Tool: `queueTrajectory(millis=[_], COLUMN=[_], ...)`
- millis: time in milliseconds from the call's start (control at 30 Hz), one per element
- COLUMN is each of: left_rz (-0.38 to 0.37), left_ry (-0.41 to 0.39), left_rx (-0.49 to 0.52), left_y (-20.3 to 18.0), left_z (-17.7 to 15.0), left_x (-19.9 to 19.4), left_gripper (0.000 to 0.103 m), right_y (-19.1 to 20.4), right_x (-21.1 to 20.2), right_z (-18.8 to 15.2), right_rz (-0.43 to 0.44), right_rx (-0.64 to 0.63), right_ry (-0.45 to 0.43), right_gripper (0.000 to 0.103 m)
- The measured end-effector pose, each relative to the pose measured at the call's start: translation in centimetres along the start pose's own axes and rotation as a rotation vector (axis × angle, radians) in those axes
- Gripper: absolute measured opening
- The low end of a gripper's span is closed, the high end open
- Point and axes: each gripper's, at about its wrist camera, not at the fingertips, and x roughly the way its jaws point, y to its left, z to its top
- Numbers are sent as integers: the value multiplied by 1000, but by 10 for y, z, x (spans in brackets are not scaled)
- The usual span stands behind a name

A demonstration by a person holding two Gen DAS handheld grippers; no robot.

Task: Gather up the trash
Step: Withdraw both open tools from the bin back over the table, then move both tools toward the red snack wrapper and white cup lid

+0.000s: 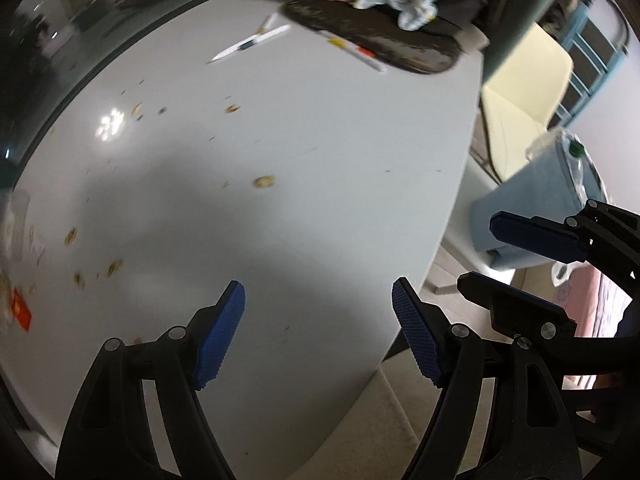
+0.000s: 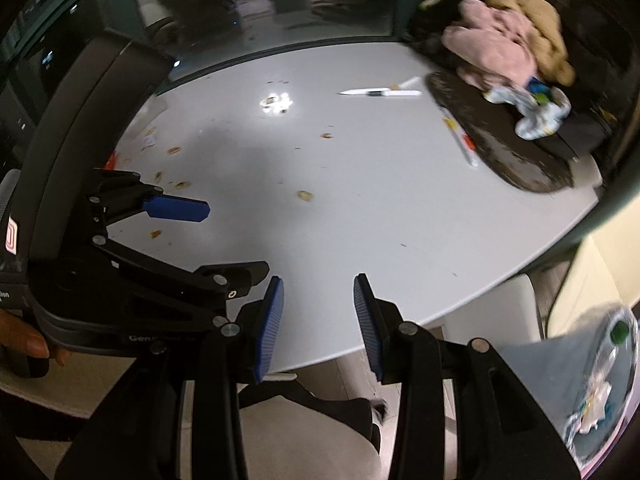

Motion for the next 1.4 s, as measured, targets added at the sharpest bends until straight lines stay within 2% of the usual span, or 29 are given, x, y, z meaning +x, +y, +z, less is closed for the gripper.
queueTrajectory(millis=[600,667,767,833,1133,1400], left_rz=[75,93,112,128,218,281], left_ry=[23,24,17,17,-2,-3], left_rx=[-325,-358,-420,-455,-598,-748], left_y=[84,89,98,103,115,108], left_z=[-37,-38,-41,-42,-44,-55], left_x=[-9,-10,-13,-15,-29,-31], left_gripper=[74,74,77,79,81,82], right_y=[55,56,57,58,67,66], right_x=[40,44,49,53,59,66], right_z=[48,52,61,68,91,99], right_rz=[162,177,193,222,312,397], right_rx=[-265,-281,-301,-320,-463,-570], right_ry=[54,58,55,58,44,49], right_gripper=[36,39,50,53,53,53])
